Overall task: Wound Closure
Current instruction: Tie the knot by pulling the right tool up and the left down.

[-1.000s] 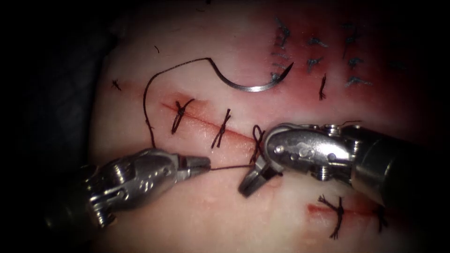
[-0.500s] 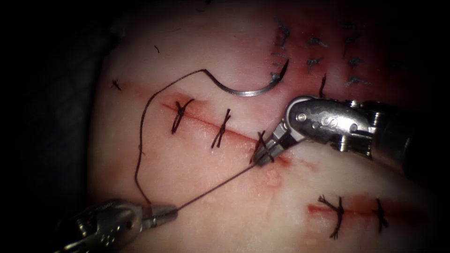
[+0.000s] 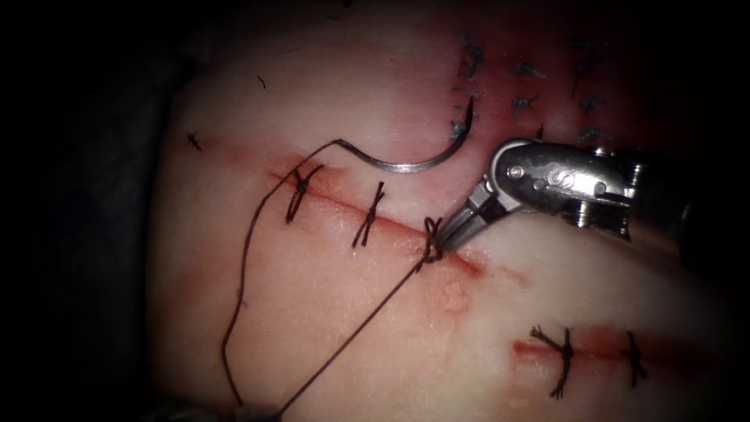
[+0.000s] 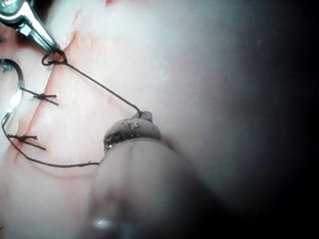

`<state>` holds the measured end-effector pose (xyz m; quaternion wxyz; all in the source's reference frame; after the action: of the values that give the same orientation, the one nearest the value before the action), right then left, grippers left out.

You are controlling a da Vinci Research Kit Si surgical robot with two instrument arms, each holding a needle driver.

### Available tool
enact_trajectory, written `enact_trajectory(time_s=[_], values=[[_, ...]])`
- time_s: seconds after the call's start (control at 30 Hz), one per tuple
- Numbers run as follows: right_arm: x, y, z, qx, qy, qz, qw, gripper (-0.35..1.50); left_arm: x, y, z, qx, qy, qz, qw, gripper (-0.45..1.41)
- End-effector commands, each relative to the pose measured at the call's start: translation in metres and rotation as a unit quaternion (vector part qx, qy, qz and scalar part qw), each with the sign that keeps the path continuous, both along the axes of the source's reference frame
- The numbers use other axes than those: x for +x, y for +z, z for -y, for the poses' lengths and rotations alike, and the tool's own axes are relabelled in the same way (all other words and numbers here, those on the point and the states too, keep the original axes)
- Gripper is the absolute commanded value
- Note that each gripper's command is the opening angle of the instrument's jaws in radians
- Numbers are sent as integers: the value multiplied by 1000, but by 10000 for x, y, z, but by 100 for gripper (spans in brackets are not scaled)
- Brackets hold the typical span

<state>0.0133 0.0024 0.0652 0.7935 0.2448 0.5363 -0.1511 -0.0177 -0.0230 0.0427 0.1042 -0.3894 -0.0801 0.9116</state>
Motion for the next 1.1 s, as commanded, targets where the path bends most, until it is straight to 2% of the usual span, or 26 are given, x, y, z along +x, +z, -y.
enact_trajectory(time_s=[0.03,0.37,0.7,0.87,1.1], values=[[4,5,-6,-1,1,1,1000,-35,-6,6,-3,0,0,0,1000,-35],[-3,8,-23,-9,19,6,1000,-35,7,-9,12,1,-1,-3,1000,-35],[-6,17,-24,-12,23,9,1000,-35,27,-47,45,18,37,-10,999,-35],[-7,24,-26,-18,32,23,999,-35,25,-51,56,28,54,-10,998,-35],[-16,39,-33,-39,45,49,997,-35,17,-40,68,28,64,-8,998,-35]])
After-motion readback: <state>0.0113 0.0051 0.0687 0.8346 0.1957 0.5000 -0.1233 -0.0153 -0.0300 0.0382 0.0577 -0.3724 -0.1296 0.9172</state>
